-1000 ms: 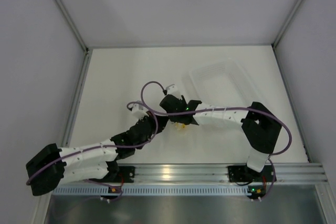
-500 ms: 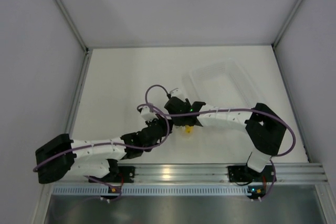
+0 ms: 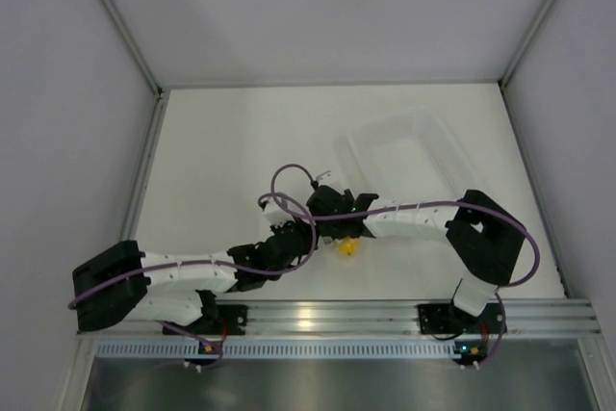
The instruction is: Open the zip-top bag and remove the fake food
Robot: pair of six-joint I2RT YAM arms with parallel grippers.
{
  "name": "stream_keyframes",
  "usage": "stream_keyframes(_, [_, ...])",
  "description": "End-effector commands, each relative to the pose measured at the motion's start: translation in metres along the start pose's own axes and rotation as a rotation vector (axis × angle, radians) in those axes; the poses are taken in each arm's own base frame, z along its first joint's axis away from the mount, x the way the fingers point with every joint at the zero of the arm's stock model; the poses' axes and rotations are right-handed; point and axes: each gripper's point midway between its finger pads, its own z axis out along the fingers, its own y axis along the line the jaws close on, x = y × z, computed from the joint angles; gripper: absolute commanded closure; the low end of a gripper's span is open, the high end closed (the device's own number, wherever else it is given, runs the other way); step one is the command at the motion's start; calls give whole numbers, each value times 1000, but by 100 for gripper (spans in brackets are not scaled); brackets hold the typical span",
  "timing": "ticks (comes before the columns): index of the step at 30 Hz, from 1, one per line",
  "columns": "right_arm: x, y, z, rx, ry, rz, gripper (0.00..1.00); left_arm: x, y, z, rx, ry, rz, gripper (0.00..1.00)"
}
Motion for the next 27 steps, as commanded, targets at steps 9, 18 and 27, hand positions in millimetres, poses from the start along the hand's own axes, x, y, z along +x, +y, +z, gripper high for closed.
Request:
stream_keyframes(9, [0,-8,-30,-11,-12,8,77,-37,-23,1,36,-135,-64,100])
stream_keyframes(18, [-48,-7,-44,0,-150,33,80,-45,-17,-5,36,-164,-61,100])
stream_keyframes(27, [-103,18,-48,-127,-421,111,86,-43,1,-8,-1,-171,-46,100])
